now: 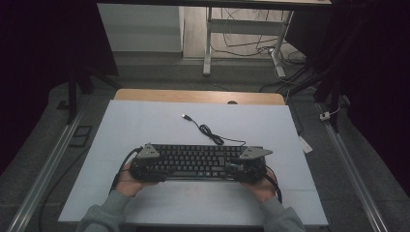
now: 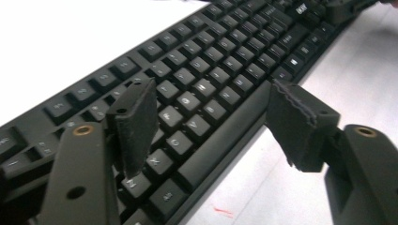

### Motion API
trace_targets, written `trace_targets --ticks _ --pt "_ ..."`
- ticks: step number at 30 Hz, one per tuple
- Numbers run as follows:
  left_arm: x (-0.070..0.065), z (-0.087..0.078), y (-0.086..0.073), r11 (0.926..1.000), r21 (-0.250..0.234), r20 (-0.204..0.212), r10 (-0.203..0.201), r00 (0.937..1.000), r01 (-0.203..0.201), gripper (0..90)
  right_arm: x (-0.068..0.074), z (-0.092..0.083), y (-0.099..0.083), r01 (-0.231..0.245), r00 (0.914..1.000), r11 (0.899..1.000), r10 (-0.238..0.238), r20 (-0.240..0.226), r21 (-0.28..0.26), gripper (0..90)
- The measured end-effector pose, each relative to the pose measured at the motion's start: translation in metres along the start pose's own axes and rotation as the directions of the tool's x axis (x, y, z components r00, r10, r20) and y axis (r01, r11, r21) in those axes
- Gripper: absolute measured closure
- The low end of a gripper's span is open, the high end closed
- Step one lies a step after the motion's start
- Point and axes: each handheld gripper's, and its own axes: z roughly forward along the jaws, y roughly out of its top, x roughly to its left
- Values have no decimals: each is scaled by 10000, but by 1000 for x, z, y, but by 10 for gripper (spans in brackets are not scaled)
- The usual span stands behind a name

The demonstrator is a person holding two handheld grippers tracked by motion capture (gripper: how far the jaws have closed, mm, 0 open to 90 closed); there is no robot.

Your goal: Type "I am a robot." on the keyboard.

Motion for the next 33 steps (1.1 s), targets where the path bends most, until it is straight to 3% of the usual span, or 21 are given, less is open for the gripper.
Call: trace_targets --ticks 10,19,33 --pt "-9 11 -1 9990 322 161 292 9994 -297 568 0 0 0 12 10000 10000 -12 15 15 521" --pt "-15 23 -2 9954 761 180 573 9982 -585 877 0 1 0 22 10000 10000 -22 34 35 521" --pt "-15 34 -5 9927 1076 160 537 9984 -551 889 0 1 0 21 10000 10000 -21 42 49 521"
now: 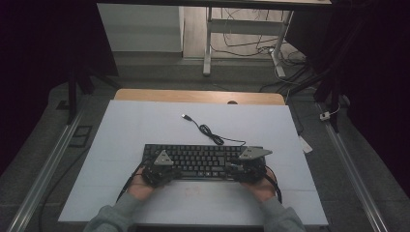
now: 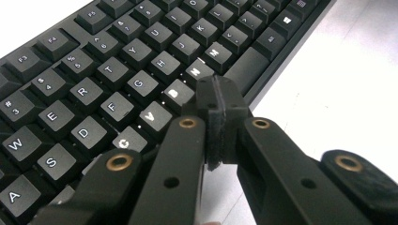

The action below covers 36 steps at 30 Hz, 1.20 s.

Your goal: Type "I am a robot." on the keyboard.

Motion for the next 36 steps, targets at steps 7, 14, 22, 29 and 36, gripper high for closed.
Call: trace_targets --ticks 7,14,22,29,36 --pt "0 3 -1 10000 46 -88 -39 10000 39 889 0 0 0 9 10000 10000 -9 4 4 520" --pt "0 5 -1 9999 119 -239 21 9997 -18 889 0 0 0 6 10000 10000 -6 3 1 520" --pt "1 -7 2 9975 -667 -70 -227 9997 221 886 0 0 0 0 10000 10000 0 12 -13 521" --pt "8 -22 1 9875 -1423 -179 -718 9973 685 615 0 -1 0 -15 10000 10000 15 -2 -29 520" --pt "20 -33 -1 9772 -1654 -357 -1409 9894 1332 400 0 -1 0 -19 10000 10000 19 -5 -38 518"
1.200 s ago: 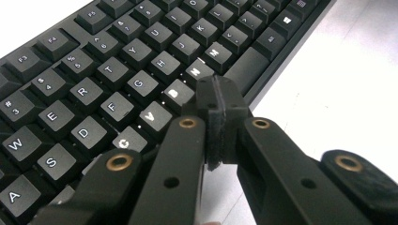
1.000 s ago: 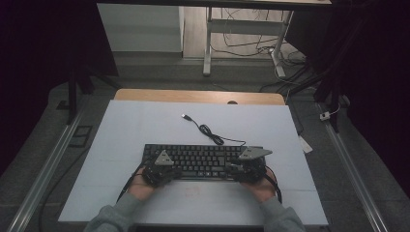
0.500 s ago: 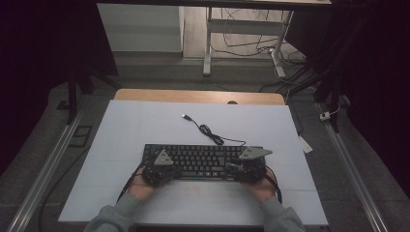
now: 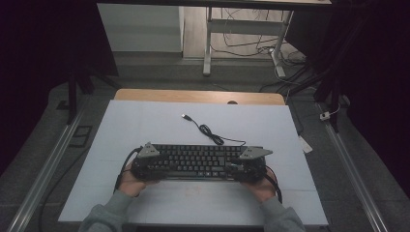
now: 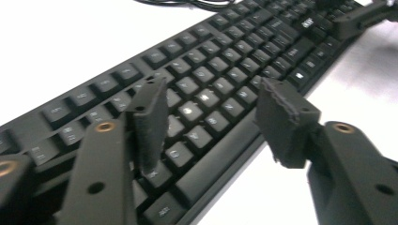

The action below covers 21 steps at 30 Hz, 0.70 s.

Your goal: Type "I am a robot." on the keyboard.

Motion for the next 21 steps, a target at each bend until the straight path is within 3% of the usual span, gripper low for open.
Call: trace_targets --ticks 6,13,21 --pt "9 -7 -1 9994 35 -107 -339 9994 339 336 0 0 0 -13 10000 10000 12 -16 -72 517" --pt "18 -14 -2 9989 -83 -211 -464 9987 462 337 0 -1 0 -39 10000 10000 39 18 -65 517" --pt "17 -14 -2 9991 -66 -255 -430 9987 429 346 0 0 0 -42 10000 10000 42 13 -52 517"
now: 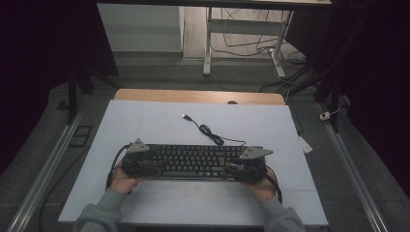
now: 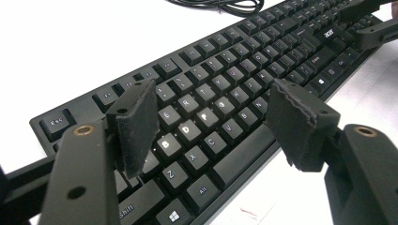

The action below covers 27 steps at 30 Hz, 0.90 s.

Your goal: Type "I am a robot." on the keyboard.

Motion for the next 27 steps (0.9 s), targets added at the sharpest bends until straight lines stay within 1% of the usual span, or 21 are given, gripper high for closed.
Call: trace_targets --ticks 7,12,20,23,27 --pt "2 0 0 9999 6 -171 -141 9998 141 369 0 0 0 -18 10000 10000 18 3 -12 517" --pt "2 0 1 9998 -42 -214 -186 9996 185 390 0 0 0 2 10000 10000 -2 3 8 518" --pt "3 4 2 10000 31 -267 -50 9996 51 433 0 0 0 45 10000 10000 -45 30 59 518" --pt "3 6 2 9999 106 -319 -39 9995 42 465 0 0 0 28 10000 10000 -28 9 61 518" --pt "4 11 3 9997 233 -471 97 9988 -86 519 0 1 0 60 10000 10000 -60 12 71 518"
